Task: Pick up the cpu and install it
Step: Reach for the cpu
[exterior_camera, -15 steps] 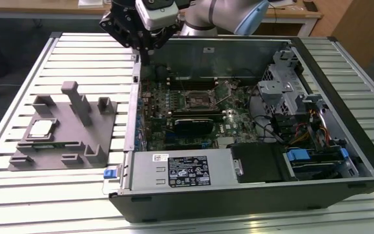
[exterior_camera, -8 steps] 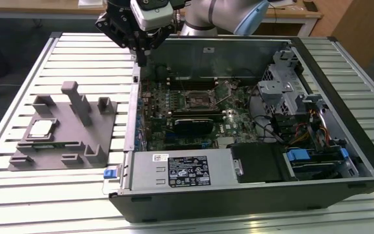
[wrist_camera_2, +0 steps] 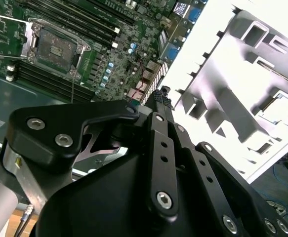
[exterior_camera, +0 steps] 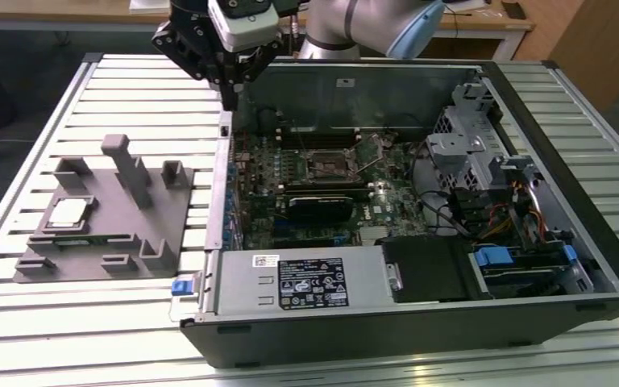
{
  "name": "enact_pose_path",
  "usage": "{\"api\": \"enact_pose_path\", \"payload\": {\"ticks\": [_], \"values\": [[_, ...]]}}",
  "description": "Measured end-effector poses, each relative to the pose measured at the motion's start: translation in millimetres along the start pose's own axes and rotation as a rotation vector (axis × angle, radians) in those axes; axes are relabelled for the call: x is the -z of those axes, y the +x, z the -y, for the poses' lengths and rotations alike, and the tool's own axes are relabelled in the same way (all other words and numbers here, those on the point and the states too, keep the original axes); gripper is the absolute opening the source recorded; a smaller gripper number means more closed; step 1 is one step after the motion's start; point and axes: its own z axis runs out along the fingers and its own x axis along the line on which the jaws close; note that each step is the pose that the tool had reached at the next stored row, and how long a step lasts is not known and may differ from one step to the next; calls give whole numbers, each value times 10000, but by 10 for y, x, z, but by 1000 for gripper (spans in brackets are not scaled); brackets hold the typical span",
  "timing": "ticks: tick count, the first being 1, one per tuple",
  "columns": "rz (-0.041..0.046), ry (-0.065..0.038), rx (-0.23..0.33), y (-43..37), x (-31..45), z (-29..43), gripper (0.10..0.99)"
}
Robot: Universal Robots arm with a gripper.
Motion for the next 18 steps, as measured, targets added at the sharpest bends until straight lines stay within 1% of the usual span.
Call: {"api": "enact_pose_path", "payload": {"ticks": [18], "values": [[-8, 0, -1, 139, -18, 11, 106]]}}
